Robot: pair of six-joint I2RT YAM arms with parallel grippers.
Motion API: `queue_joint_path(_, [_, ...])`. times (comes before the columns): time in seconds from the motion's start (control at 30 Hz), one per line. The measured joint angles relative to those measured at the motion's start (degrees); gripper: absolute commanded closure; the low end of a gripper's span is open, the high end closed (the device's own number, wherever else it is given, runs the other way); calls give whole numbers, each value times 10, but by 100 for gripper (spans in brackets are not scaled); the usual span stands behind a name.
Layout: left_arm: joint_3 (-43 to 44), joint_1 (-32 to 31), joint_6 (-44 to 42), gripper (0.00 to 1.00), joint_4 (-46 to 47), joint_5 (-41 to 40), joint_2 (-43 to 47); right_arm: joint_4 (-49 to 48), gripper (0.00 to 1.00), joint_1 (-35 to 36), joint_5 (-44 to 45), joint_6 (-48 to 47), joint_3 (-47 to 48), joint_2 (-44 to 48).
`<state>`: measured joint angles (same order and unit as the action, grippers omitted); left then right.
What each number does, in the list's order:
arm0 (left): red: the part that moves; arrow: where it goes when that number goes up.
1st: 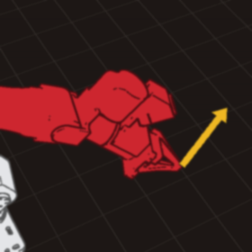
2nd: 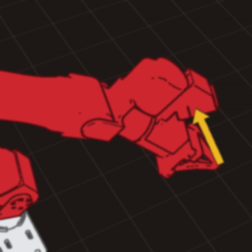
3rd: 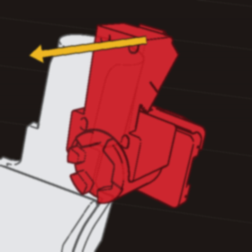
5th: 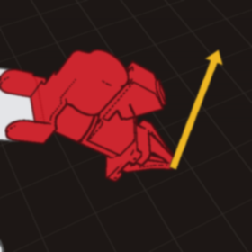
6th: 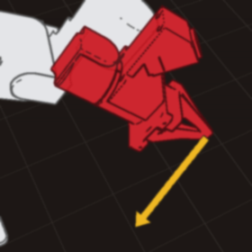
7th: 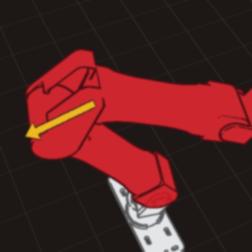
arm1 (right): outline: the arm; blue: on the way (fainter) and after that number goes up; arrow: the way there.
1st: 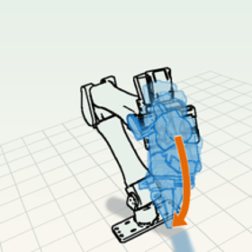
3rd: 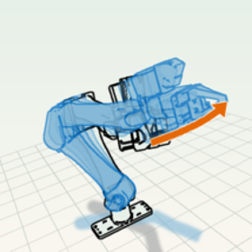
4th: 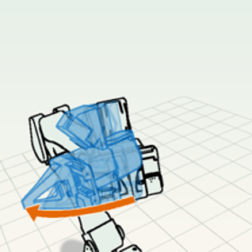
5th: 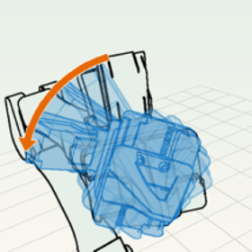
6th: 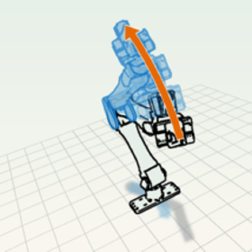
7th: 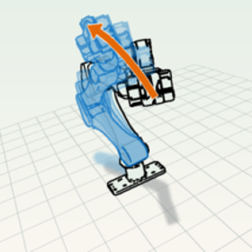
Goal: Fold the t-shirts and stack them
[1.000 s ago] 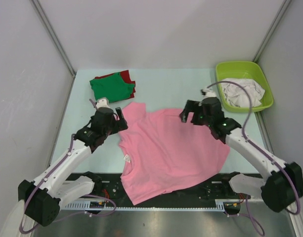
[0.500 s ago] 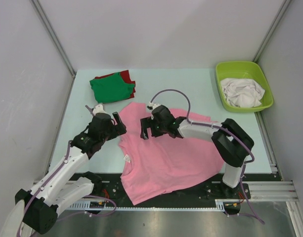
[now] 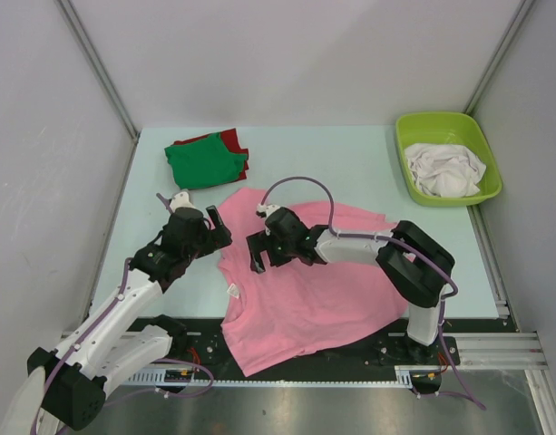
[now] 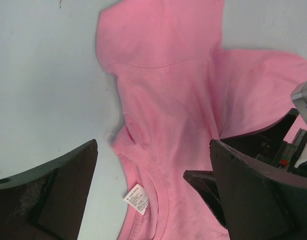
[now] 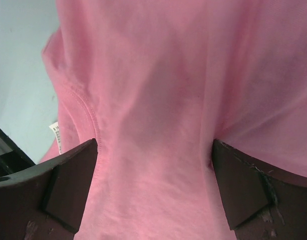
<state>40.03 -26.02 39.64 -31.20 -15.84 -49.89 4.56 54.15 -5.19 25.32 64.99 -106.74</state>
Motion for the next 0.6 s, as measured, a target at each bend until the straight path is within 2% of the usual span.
queue_joint_path(0.2, [-2, 1, 0, 2, 0, 0, 1, 23, 0, 17, 34, -11, 12, -10])
queue_joint_path(0.6, [-12, 5, -1, 2, -5, 0, 15, 89, 0, 101, 218, -20, 32, -29])
